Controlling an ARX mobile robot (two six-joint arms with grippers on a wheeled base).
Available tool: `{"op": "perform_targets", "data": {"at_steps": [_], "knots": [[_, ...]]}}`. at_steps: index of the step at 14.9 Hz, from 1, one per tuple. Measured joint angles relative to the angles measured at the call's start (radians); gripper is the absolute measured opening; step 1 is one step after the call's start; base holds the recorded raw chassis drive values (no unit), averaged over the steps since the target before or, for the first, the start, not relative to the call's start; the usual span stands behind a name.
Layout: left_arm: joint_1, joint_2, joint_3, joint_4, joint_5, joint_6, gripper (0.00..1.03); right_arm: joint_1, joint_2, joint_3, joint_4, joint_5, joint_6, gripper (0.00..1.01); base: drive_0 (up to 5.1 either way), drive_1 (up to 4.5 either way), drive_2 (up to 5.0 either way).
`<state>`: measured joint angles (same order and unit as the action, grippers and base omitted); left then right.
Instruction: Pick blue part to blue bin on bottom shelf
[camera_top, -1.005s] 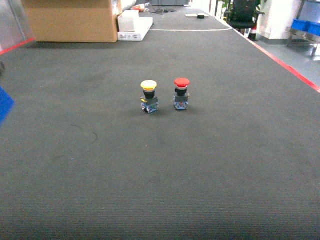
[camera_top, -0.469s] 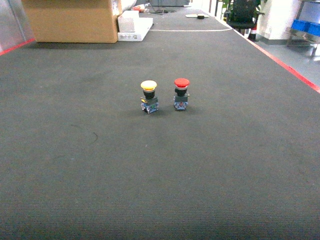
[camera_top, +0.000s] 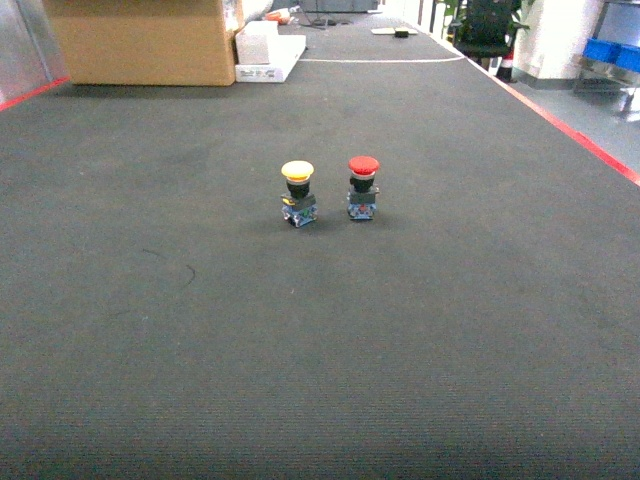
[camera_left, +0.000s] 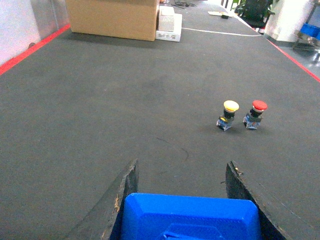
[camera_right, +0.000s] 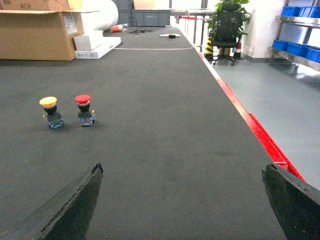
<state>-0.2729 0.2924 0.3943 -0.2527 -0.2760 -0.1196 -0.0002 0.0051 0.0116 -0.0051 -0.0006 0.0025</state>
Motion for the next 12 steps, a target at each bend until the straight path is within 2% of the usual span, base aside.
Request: {"op": "perform_targets", "data": {"at_steps": [1, 4, 12], "knots": [[0.000, 0.000, 0.000, 0.000, 0.000, 0.000, 0.43, 0.000, 0.000, 0.000, 0.000, 0.000, 0.000, 0.98, 0.0, 0.00, 0.0], [0.000, 0.005, 0.000, -0.001, 0.000, 0.000, 0.43, 0.000, 0.000, 0.000, 0.001, 0.000, 0.000, 0.98, -0.1, -4.22, 4.1], [0.002, -0.003, 0.000, 0.000, -0.001, 0.000, 0.43, 0.000, 0.000, 0.000, 0.000, 0.000, 0.000, 0.98, -1.4, -1.36, -1.4]]}}
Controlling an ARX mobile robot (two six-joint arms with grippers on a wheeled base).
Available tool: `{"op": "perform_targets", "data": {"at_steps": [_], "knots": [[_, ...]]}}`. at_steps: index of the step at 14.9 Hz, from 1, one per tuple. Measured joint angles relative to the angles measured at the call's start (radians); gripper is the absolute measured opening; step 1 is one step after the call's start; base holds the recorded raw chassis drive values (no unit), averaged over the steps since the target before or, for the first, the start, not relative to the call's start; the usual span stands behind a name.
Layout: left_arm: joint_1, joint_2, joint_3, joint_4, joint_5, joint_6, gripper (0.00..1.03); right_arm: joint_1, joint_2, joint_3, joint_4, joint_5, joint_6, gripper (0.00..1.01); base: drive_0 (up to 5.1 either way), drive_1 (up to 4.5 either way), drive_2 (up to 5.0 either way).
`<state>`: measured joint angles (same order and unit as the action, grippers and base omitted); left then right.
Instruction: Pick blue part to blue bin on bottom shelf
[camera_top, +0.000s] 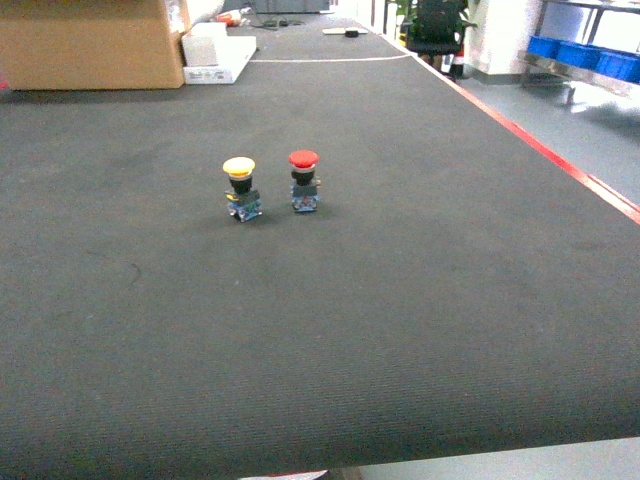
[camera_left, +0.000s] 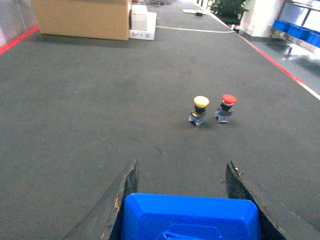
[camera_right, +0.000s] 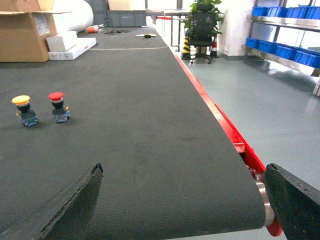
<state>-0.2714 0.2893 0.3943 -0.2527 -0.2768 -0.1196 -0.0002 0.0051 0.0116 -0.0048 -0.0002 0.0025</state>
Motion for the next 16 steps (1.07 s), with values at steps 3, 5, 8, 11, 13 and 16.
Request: {"op": "perform_targets", "data": {"at_steps": [3, 5, 8, 11, 13, 16], "knots": [[0.000, 0.000, 0.000, 0.000, 0.000, 0.000, 0.43, 0.000, 0.000, 0.000, 0.000, 0.000, 0.000, 0.98, -1.5, -1.55, -1.5], [0.000, 0.000, 0.000, 0.000, 0.000, 0.000, 0.43, 0.000, 0.000, 0.000, 0.000, 0.000, 0.000, 0.98, -1.5, -1.53, -1.5], [0.000, 0.000, 0.000, 0.000, 0.000, 0.000, 0.43, 0.000, 0.000, 0.000, 0.000, 0.000, 0.000, 0.98, -1.6, -1.65, -1.6], [0.000, 0.000, 0.000, 0.000, 0.000, 0.000, 0.43, 0.000, 0.000, 0.000, 0.000, 0.000, 0.000, 0.98, -1.6, -1.59, -1.6], [0.000, 0.002, 0.000, 0.000, 0.000, 0.000, 0.43, 0.000, 0.000, 0.000, 0.000, 0.000, 0.000, 0.98, -1.5, -1.50, -1.5], [0.000, 0.002, 0.000, 0.000, 0.000, 0.000, 0.43, 0.000, 0.000, 0.000, 0.000, 0.000, 0.000, 0.98, -1.7, -1.71, -1.7]]}}
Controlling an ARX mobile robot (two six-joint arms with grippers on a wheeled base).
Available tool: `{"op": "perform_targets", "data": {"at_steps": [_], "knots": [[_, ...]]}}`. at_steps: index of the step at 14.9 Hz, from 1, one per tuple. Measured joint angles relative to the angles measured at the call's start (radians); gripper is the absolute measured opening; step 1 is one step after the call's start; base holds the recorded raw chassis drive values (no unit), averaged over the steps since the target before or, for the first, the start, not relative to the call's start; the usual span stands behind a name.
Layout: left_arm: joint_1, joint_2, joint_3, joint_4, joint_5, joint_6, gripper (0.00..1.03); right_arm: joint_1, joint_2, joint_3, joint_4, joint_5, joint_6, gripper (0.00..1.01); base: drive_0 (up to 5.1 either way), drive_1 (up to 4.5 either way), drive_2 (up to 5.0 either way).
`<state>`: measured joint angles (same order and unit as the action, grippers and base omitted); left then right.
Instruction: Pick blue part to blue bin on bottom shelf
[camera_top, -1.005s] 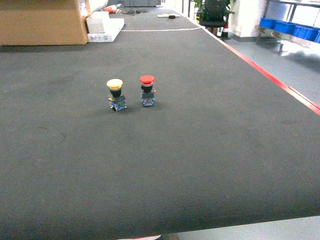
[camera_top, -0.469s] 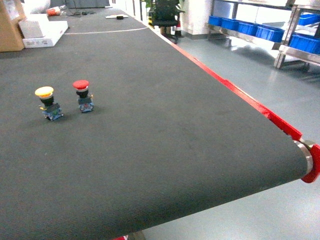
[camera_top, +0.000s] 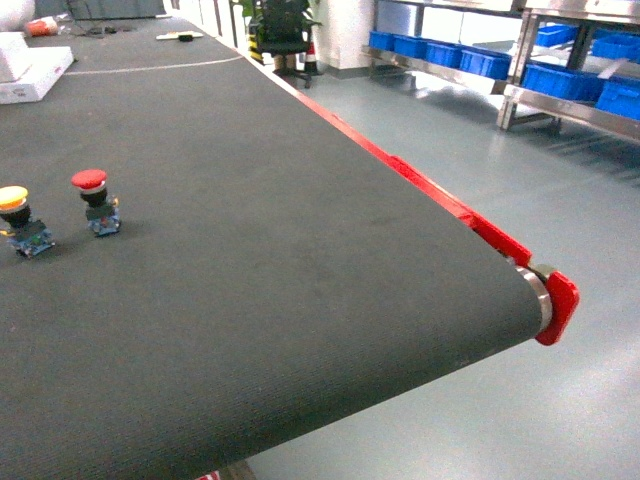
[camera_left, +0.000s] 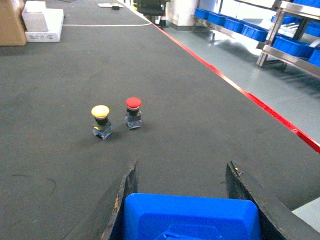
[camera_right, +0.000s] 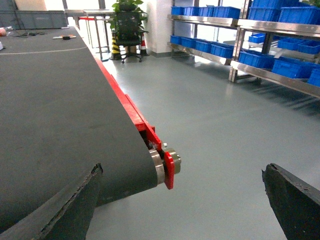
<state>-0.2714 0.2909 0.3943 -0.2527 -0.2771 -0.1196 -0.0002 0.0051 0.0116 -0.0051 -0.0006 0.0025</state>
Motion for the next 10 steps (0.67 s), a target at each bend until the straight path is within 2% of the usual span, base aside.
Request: {"op": "perform_targets", "data": {"at_steps": [10], "knots": [[0.000, 0.000, 0.000, 0.000, 0.000, 0.000, 0.43, 0.000, 0.000, 0.000, 0.000, 0.000, 0.000, 0.98, -1.6, -1.59, -1.6]]}}
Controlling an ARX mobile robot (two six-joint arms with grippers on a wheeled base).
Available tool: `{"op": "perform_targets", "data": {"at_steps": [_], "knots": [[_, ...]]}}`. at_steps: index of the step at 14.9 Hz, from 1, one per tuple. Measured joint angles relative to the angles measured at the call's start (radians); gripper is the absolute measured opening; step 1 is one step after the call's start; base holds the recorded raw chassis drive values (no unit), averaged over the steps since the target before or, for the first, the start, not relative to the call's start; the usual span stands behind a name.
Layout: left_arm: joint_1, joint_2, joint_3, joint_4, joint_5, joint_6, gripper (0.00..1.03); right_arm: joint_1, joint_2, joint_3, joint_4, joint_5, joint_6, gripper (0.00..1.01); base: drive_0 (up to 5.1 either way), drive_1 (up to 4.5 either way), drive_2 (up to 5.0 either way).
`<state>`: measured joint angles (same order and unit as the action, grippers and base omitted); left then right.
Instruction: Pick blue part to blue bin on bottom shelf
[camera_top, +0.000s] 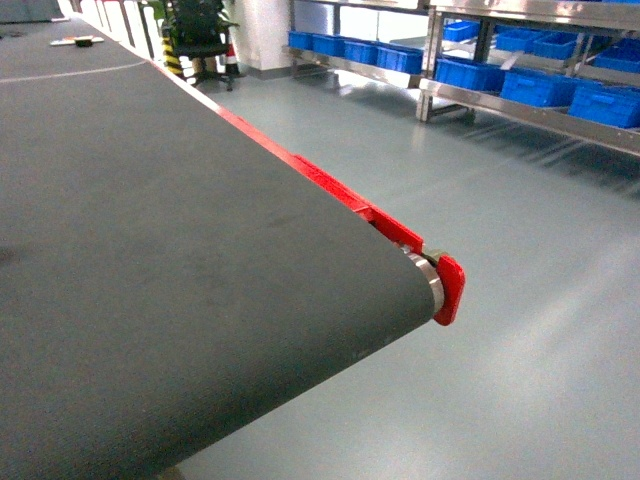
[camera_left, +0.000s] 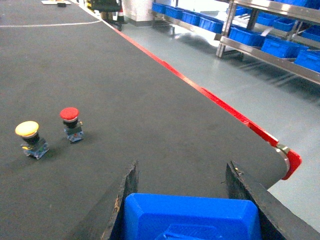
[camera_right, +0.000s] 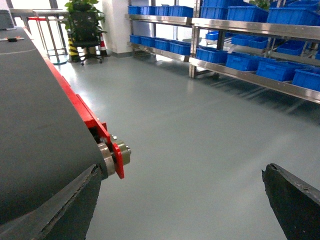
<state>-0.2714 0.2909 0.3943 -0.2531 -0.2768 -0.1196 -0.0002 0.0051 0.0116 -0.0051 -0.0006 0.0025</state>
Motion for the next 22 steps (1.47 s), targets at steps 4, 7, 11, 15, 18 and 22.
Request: {"op": "perform_targets", "data": {"at_steps": [4, 7, 11, 15, 18, 22], "knots": [[0.000, 0.000, 0.000, 0.000, 0.000, 0.000, 0.43, 0.000, 0.000, 0.000, 0.000, 0.000, 0.000, 0.98, -1.6, -1.61, -1.6], [0.000, 0.000, 0.000, 0.000, 0.000, 0.000, 0.43, 0.000, 0.000, 0.000, 0.000, 0.000, 0.000, 0.98, -1.6, -1.59, -1.6], [0.000, 0.000, 0.000, 0.000, 0.000, 0.000, 0.43, 0.000, 0.000, 0.000, 0.000, 0.000, 0.000, 0.98, -1.6, -1.56, -1.6], [0.000, 0.000, 0.000, 0.000, 0.000, 0.000, 0.43, 0.000, 0.000, 0.000, 0.000, 0.000, 0.000, 0.98, -1.6, -1.63, -1.6], [0.000, 0.000, 0.000, 0.001, 0.000, 0.000, 0.43, 0.000, 0.000, 0.000, 0.000, 0.000, 0.000, 0.98, -1.6, -1.58, -1.6], [0.000, 0.000, 0.000, 0.000, 0.000, 0.000, 0.43, 0.000, 0.000, 0.000, 0.000, 0.000, 0.000, 0.98, -1.6, -1.56, -1.6]]}}
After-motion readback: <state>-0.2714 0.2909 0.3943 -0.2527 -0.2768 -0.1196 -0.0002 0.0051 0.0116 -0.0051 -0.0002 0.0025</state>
